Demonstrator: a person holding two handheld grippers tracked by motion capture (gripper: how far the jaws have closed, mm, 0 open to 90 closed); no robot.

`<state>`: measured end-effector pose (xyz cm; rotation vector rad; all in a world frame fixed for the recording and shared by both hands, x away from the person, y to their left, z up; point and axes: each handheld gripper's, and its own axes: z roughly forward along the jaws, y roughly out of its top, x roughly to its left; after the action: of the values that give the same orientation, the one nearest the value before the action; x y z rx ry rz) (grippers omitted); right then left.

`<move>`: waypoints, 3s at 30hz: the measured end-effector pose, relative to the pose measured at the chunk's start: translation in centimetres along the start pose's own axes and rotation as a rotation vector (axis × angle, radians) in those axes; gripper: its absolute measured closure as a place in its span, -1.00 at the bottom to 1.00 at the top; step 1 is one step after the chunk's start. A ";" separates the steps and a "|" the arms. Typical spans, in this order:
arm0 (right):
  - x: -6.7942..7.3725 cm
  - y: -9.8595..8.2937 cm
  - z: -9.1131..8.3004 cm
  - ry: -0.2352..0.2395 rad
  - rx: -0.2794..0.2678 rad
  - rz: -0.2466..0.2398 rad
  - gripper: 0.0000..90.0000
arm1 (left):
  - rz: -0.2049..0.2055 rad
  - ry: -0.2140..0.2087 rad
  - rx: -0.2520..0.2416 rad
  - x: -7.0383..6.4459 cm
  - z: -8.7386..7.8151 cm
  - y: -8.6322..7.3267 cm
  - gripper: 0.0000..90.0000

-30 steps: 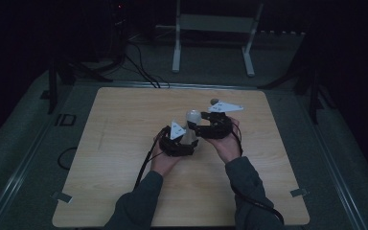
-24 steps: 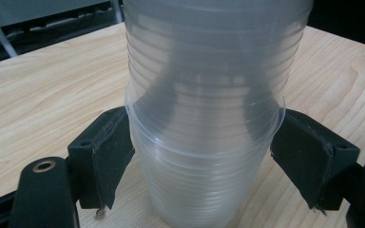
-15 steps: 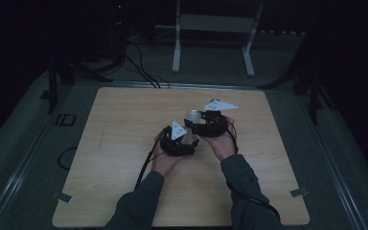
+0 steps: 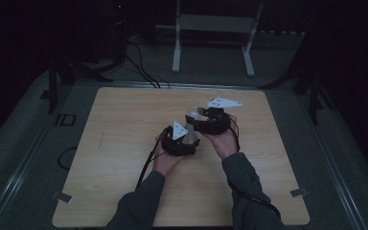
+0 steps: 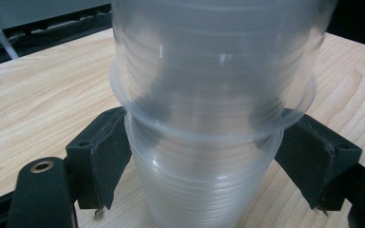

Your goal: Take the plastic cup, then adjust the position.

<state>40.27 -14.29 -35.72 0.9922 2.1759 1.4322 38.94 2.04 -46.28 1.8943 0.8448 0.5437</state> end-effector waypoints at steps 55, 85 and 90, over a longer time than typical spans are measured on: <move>-3.1 1.3 -8.8 -0.087 -0.142 0.047 -0.09 | 0.028 0.025 -0.050 -0.3 -3.8 0.7 -0.57; -4.5 -5.4 -9.5 -0.116 -0.078 0.140 -0.09 | 0.059 -0.028 -0.103 -1.8 -5.7 1.0 -0.53; -4.7 -6.4 -9.5 -0.110 -0.074 0.172 -0.09 | 0.073 -0.040 -0.099 -2.2 -5.6 1.0 -0.52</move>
<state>35.27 -25.46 -37.83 1.2262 1.9854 1.4839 34.01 3.35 -42.96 1.8452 0.7123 0.5793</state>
